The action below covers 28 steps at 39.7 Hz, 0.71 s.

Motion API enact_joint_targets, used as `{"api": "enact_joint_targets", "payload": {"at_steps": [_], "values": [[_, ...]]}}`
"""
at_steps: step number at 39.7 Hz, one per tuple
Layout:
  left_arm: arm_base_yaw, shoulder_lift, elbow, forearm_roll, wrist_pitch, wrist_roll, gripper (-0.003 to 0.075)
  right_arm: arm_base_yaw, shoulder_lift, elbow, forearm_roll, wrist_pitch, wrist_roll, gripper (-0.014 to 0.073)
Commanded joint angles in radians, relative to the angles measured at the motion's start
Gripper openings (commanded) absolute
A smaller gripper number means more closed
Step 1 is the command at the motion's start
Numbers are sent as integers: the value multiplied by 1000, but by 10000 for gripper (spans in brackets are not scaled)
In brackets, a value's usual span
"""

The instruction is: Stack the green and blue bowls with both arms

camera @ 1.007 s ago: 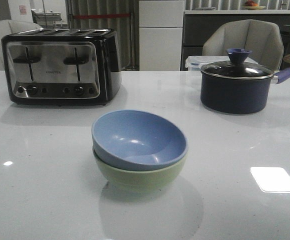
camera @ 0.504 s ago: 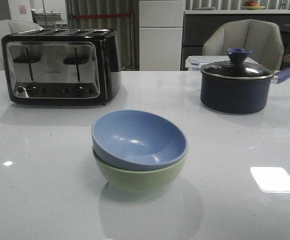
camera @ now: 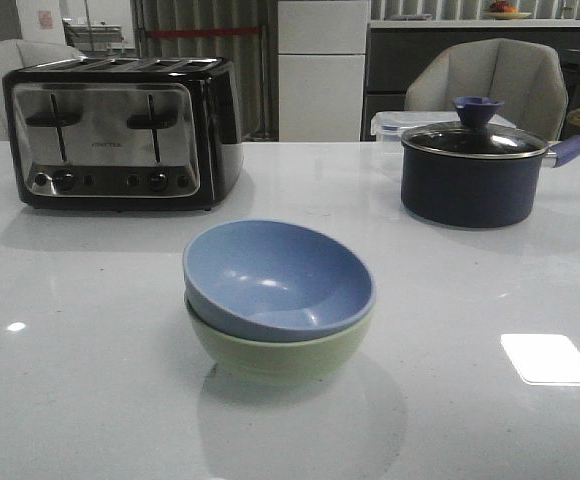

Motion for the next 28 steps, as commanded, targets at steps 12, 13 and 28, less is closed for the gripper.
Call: {"api": "enact_joint_targets", "payload": {"at_steps": [12,13,28], "values": [[262,-267,171,19,-315,-4,98,-7,-4,-25,13,-49,2,19],[301,-308,207,19,-344,-4,98,-7,-4,-25,13,-49,2,19],[550,-623,581,-32,-548,-46,98,-7,-4,-25,13,-46,2,19]]}}
